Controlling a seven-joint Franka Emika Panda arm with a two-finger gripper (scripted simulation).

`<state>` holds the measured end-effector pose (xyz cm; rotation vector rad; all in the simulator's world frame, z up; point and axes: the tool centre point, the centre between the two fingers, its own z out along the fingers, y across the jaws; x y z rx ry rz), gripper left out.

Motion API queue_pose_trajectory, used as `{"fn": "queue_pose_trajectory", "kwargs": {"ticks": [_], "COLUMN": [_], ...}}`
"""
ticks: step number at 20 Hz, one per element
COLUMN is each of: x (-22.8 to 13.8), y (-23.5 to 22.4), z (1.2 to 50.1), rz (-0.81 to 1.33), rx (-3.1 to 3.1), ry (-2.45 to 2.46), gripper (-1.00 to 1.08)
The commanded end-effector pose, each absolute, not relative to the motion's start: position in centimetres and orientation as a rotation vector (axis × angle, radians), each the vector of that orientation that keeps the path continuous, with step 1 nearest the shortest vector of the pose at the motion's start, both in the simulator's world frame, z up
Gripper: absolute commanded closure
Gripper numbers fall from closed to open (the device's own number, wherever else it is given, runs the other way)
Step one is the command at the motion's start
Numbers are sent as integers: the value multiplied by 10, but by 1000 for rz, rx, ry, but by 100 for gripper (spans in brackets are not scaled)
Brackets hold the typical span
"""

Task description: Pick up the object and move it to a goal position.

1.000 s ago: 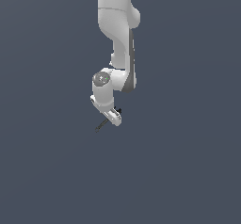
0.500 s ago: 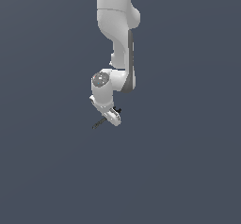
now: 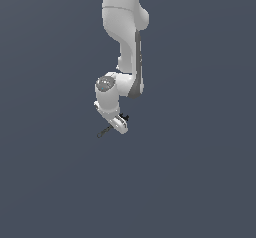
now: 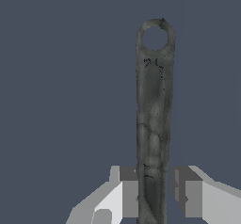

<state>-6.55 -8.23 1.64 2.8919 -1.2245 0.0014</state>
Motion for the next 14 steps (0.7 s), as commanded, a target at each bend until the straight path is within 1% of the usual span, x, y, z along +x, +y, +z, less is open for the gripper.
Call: {"fn": "queue_pose_trajectory", "kwargs": {"ticks": [1, 7, 14], "x": [-61, -45, -15], "y": [-86, -99, -123], "z": [24, 53, 103], "rz": [3, 3, 3], "rx": [2892, 2892, 2891], "ry": [-1225, -1225, -1223], "gripper": [108, 108, 108]}}
